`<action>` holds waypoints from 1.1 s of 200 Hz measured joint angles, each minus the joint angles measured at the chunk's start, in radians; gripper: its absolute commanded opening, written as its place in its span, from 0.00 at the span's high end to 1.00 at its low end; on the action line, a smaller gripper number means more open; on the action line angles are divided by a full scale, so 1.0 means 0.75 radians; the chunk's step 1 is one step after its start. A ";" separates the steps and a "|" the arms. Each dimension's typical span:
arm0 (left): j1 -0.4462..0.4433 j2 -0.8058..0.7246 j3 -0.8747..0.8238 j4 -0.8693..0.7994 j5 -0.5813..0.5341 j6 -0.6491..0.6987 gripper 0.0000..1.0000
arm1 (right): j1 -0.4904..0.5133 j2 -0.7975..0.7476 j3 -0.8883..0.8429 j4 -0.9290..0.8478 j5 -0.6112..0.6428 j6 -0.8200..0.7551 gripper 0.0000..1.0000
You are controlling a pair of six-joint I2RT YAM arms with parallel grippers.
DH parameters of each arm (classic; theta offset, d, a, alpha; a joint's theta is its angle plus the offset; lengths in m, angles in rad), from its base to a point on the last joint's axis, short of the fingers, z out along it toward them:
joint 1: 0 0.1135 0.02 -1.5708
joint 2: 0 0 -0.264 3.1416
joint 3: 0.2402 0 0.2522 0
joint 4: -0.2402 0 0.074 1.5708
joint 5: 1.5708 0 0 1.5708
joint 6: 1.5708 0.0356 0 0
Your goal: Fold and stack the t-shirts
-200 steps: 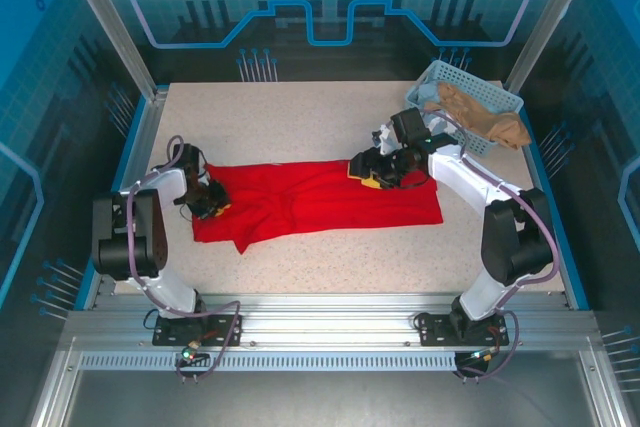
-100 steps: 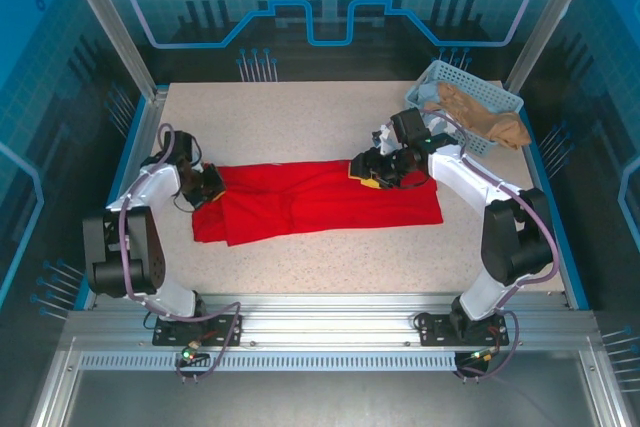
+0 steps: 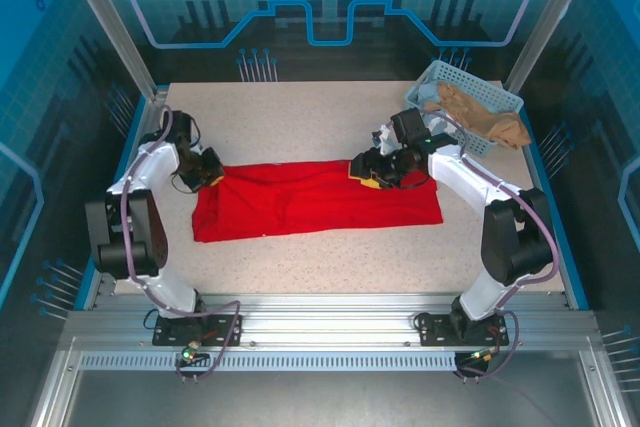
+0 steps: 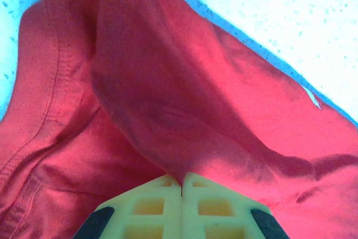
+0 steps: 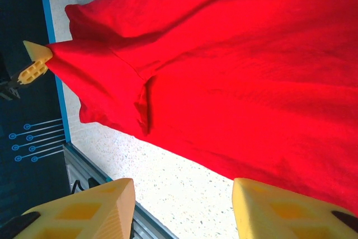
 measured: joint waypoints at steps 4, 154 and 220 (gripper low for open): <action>0.000 0.014 0.010 -0.005 -0.004 0.002 1.00 | 0.000 -0.001 0.000 -0.001 0.000 -0.001 0.50; -0.234 -0.155 -0.017 -0.060 -0.278 -0.146 0.87 | -0.128 0.005 -0.022 -0.084 0.154 -0.041 0.58; -0.139 0.268 0.040 0.056 -0.203 -0.387 0.96 | -0.230 0.180 0.101 -0.165 0.335 -0.156 0.61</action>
